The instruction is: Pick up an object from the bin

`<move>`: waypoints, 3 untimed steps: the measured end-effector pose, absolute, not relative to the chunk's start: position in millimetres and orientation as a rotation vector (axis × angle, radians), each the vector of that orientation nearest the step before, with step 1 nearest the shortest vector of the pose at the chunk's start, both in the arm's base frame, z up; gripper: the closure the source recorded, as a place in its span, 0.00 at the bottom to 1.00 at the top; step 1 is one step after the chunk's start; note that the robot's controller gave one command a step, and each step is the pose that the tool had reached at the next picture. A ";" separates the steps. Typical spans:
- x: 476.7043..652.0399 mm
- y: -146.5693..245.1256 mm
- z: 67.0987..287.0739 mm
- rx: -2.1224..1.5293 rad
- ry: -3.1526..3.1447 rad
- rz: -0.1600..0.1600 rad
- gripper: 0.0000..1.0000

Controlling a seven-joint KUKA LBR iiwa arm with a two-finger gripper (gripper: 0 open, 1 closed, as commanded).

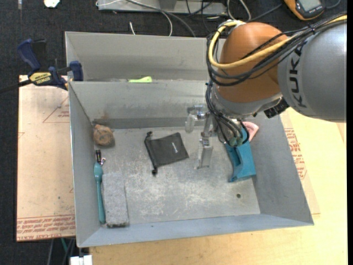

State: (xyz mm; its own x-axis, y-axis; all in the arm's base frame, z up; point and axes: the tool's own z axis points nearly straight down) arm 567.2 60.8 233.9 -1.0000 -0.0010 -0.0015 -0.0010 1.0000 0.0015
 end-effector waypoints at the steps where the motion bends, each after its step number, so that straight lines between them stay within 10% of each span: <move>1: 559.9 53.8 243.9 0.324 3.124 0.003 0.00; 2: 557.4 57.7 198.2 0.499 3.096 0.006 0.00; 3: 535.4 91.0 216.3 0.432 3.108 0.003 0.00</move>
Offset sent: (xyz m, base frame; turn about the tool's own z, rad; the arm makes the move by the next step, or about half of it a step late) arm -0.0126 -0.0016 -0.0543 0.3384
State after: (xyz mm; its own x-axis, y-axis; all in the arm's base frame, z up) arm 535.4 91.0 216.3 -0.9622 0.2724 -0.0032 0.2724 0.9622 0.0022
